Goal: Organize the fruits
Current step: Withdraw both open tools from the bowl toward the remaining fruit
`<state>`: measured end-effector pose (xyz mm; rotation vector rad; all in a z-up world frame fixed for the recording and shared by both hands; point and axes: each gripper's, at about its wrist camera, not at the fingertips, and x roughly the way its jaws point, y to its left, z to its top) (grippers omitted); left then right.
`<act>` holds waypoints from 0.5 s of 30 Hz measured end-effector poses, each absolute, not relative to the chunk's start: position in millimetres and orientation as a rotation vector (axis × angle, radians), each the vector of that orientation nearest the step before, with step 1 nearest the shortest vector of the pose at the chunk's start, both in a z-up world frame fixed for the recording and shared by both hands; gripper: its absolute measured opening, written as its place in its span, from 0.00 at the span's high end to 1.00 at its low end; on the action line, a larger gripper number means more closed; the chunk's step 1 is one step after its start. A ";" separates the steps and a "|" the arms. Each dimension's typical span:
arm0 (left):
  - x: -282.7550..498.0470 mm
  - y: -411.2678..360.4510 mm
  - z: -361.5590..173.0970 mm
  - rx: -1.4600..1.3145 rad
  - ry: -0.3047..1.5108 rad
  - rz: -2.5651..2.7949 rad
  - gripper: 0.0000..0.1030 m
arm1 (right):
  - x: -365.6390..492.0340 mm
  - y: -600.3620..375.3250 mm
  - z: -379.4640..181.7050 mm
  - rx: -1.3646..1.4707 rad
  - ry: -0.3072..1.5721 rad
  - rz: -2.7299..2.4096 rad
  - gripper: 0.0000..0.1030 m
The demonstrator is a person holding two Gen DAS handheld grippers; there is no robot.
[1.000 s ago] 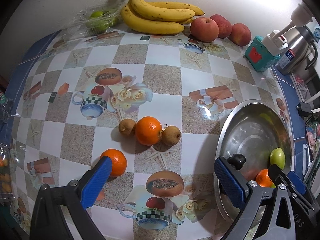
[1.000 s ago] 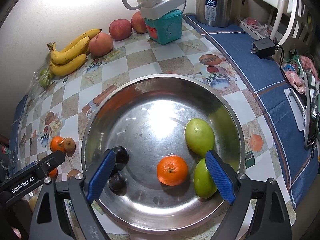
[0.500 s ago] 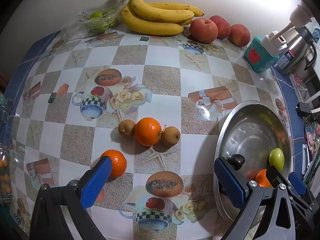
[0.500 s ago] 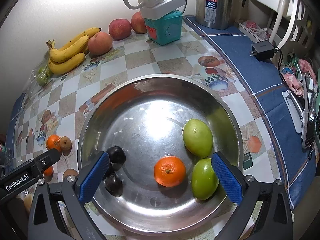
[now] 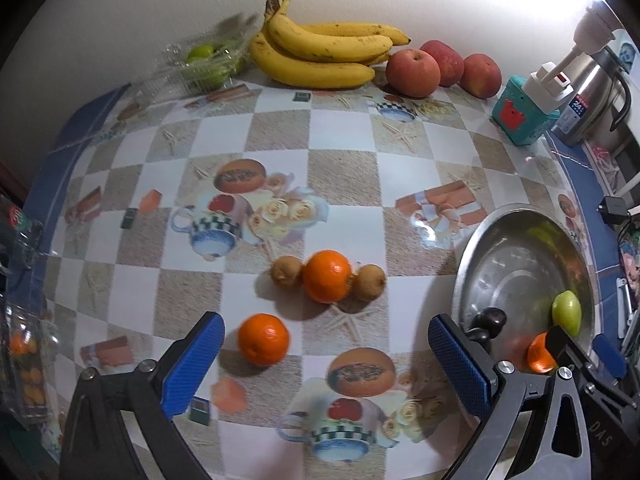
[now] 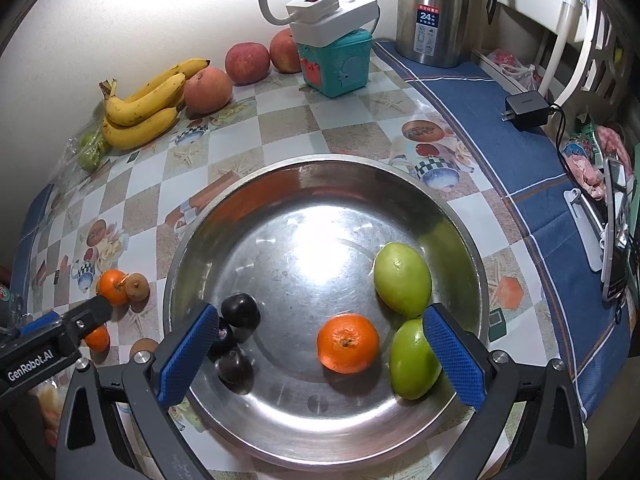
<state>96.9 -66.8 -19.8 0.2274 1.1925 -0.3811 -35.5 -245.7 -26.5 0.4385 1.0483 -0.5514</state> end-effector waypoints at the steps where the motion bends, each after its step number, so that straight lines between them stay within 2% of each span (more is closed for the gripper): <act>1: 98.6 -63.2 -18.7 0.230 1.188 -0.375 0.00 | -35.3 -244.8 -26.2 0.435 1.048 -0.554 0.01; 15: 121.3 -4.5 -15.4 0.077 1.221 -0.288 0.00 | -10.7 -188.4 -21.1 0.352 1.060 -0.359 0.01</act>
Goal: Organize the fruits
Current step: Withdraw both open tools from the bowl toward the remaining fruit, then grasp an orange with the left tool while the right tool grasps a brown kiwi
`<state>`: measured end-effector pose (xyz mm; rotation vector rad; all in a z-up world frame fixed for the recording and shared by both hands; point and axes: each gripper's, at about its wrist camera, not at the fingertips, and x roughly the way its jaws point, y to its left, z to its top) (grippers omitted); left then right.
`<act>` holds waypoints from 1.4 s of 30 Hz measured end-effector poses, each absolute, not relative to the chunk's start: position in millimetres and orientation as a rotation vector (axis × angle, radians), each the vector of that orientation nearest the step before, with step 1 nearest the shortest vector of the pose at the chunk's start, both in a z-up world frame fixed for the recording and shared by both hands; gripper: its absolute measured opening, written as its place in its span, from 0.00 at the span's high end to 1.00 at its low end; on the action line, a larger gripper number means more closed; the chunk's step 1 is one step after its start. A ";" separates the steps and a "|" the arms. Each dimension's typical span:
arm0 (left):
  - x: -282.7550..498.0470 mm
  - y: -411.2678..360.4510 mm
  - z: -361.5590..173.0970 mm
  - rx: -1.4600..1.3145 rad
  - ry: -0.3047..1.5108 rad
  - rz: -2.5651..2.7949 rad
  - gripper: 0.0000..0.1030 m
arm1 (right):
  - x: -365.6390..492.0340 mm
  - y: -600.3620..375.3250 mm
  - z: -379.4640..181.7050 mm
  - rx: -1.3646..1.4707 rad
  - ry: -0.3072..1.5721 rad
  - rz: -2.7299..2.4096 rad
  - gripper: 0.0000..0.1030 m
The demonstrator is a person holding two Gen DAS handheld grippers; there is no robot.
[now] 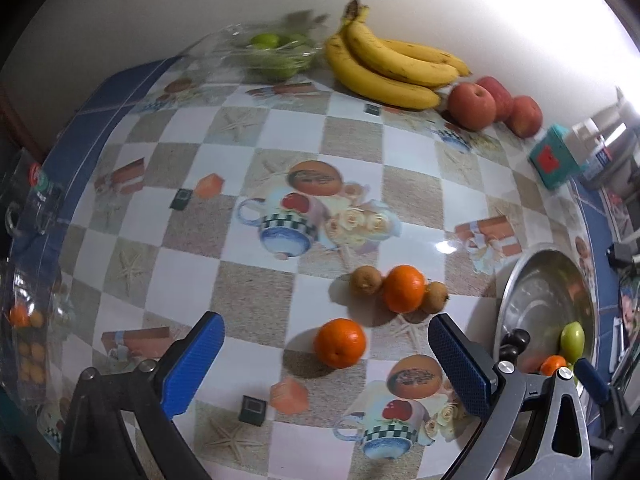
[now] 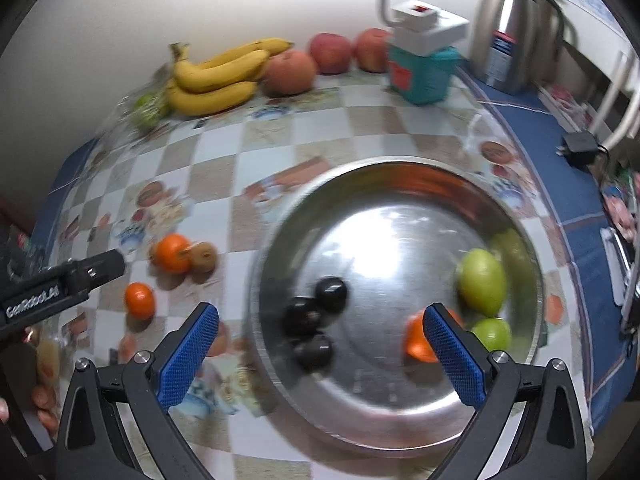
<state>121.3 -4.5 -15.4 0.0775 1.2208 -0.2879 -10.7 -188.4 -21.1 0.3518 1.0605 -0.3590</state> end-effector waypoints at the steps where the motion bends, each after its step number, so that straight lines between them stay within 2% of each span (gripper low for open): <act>1: 122.9 -0.2 -16.0 0.059 1.229 -0.281 0.00 | -8.2 -183.2 -20.6 0.351 1.058 -0.339 0.01; 10: 134.1 34.7 -23.8 -0.101 1.275 -0.231 0.00 | 14.6 -150.1 -22.2 0.338 1.073 -0.260 0.01; 14: 139.6 52.4 -29.2 -0.259 1.309 -0.231 0.01 | 26.5 -143.9 -17.6 0.343 1.056 -0.251 0.01; 18: 140.8 58.8 -32.0 -0.268 1.314 -0.187 0.01 | 35.8 -144.0 -13.5 0.361 1.035 -0.263 0.01; 27: 141.6 63.2 -41.5 -0.336 1.341 -0.174 0.09 | 61.8 -144.5 -18.2 0.426 1.025 -0.283 0.03; 29: 141.2 61.6 -42.0 -0.330 1.341 -0.171 0.10 | 67.9 -145.1 -18.3 0.436 1.024 -0.281 0.06; 31: 140.3 58.7 -42.6 -0.319 1.344 -0.175 0.10 | 73.5 -146.0 -18.3 0.441 1.026 -0.289 0.15; 35: 139.5 50.1 -46.8 -0.312 1.367 -0.203 0.12 | 83.7 -146.1 -23.9 0.419 1.081 -0.328 0.22; 37: 139.3 47.7 -48.9 -0.317 1.379 -0.212 0.12 | 88.1 -146.6 -28.1 0.423 1.107 -0.325 0.30; 42: 140.2 43.2 -51.6 -0.317 1.393 -0.210 0.12 | 90.2 -148.8 -33.6 0.432 1.126 -0.327 0.38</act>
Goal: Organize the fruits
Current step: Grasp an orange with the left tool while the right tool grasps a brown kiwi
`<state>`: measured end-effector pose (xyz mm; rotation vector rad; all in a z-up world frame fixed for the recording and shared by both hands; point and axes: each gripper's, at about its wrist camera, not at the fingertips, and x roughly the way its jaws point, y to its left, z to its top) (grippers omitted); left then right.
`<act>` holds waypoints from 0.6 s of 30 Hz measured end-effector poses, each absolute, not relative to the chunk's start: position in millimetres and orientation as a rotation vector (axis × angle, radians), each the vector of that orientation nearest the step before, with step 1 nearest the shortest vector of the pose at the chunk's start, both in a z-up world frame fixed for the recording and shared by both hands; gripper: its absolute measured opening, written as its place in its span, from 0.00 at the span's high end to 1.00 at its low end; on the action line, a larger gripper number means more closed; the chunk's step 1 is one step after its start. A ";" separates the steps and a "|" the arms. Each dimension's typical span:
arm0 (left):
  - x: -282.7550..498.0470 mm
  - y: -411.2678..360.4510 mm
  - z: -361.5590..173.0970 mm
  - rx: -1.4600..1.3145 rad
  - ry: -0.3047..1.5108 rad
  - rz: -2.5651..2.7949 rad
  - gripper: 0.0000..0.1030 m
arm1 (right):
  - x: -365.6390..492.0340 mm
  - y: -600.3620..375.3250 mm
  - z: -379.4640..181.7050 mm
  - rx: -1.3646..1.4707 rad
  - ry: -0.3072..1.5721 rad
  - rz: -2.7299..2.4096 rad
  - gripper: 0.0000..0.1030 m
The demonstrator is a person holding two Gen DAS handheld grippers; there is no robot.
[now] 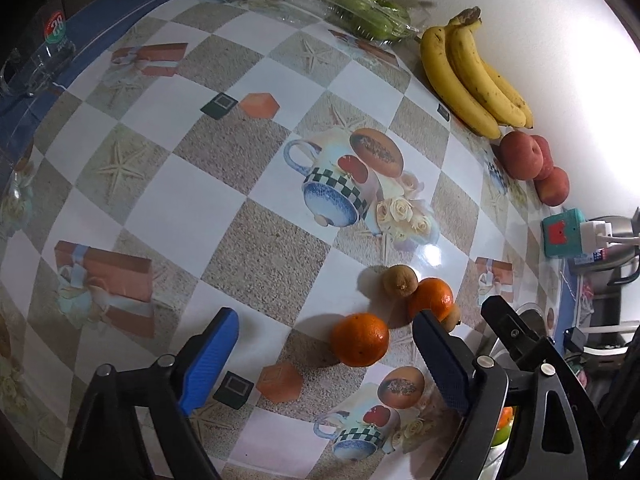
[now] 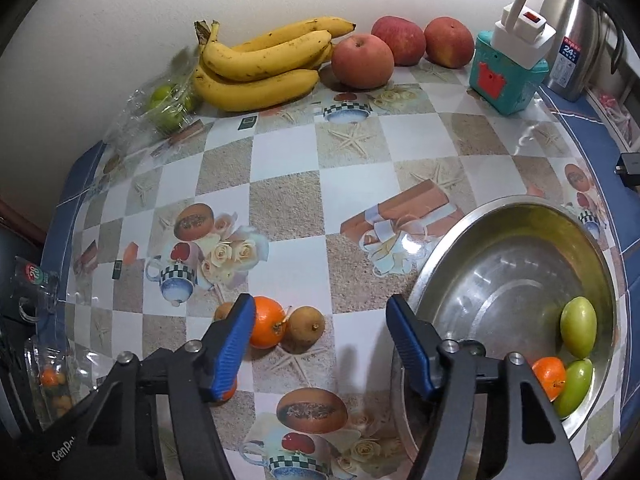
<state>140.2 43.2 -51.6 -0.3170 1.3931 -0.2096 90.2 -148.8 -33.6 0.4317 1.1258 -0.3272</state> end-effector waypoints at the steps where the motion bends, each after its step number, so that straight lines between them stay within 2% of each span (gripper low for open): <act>1: 139.8 41.7 -52.4 -0.318 1.397 -0.213 0.13 | 89.7 -149.8 -34.7 0.434 1.128 -0.323 0.40; 7: 137.0 34.6 -61.0 -0.329 1.434 -0.228 0.21 | 88.1 -153.7 -42.1 0.459 1.148 -0.309 0.51; 14: 135.6 26.0 -71.0 -0.313 1.470 -0.231 0.32 | 88.2 -152.8 -56.5 0.477 1.186 -0.294 0.55; 18: 135.3 23.4 -73.5 -0.303 1.479 -0.228 0.35 | 88.9 -151.9 -62.7 0.486 1.202 -0.293 0.60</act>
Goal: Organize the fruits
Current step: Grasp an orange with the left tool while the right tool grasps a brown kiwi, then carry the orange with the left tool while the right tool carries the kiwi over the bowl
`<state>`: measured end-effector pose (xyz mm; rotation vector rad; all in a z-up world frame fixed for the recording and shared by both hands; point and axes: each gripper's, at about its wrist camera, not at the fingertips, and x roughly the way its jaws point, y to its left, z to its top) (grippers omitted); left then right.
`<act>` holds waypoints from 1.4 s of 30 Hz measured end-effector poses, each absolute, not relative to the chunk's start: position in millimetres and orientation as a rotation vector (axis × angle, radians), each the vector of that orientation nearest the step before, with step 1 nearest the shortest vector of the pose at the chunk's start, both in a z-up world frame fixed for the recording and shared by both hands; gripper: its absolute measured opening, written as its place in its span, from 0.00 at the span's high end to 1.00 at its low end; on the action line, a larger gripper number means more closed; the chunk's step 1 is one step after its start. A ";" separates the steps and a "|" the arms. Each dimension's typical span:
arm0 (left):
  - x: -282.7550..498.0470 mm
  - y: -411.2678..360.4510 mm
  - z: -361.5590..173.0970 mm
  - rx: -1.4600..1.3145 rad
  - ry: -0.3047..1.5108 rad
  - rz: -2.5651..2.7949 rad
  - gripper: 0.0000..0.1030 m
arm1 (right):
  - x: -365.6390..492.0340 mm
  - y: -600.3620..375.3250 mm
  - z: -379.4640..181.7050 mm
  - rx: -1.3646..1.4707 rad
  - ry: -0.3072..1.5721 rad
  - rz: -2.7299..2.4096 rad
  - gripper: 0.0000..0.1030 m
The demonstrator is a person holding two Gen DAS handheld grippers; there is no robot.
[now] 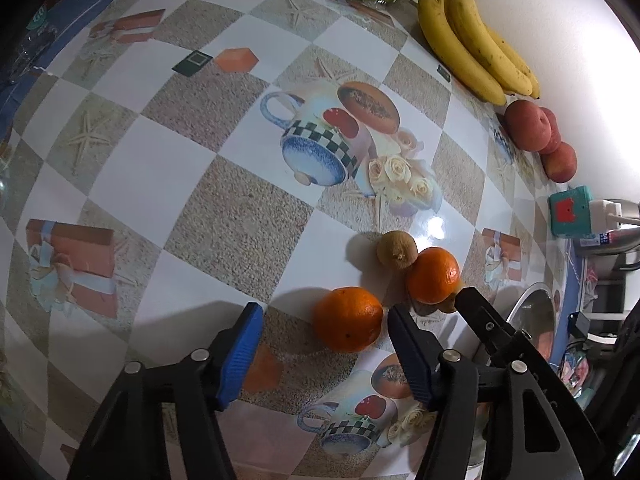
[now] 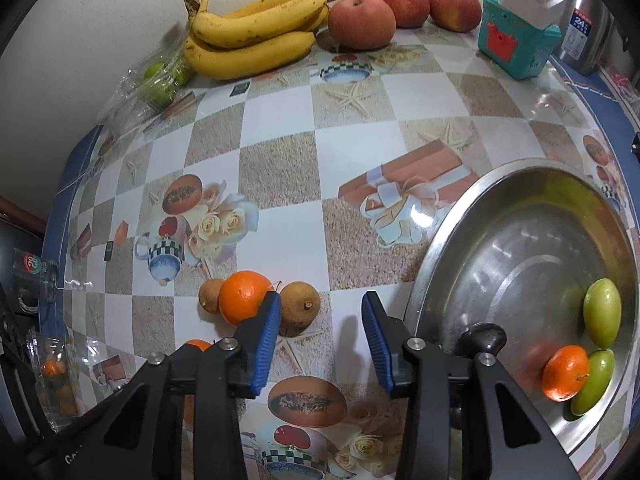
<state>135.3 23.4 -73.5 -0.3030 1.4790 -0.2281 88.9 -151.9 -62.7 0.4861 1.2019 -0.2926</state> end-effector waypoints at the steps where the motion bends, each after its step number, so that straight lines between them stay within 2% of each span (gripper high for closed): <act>1: 135.4 23.5 -74.1 -0.308 1.480 -0.230 0.36 | 89.0 -152.2 -64.8 0.493 1.207 -0.293 0.60; 3: 135.3 23.9 -74.5 -0.312 1.482 -0.231 0.38 | 89.0 -153.4 -67.2 0.509 1.208 -0.288 0.61; 5: 135.2 22.4 -75.2 -0.315 1.484 -0.239 0.44 | 89.3 -153.8 -68.4 0.523 1.206 -0.279 0.61; 10: 134.6 19.7 -75.5 -0.333 1.486 -0.258 0.51 | 90.6 -150.8 -71.4 0.546 1.200 -0.255 0.66; 14: 134.1 14.6 -74.5 -0.331 1.490 -0.287 0.60 | 91.9 -150.5 -73.4 0.566 1.195 -0.240 0.70; 19: 136.3 10.5 -75.0 -0.332 1.489 -0.290 0.62 | 91.2 -150.5 -74.1 0.589 1.186 -0.223 0.76; 35: 133.7 27.9 -48.0 -0.365 1.408 -0.301 0.62 | 83.2 -158.8 -56.9 0.635 1.137 -0.230 0.77; 42: 125.1 9.9 -32.1 -0.313 1.355 -0.334 0.62 | 72.9 -176.0 -42.2 0.640 1.113 -0.264 0.77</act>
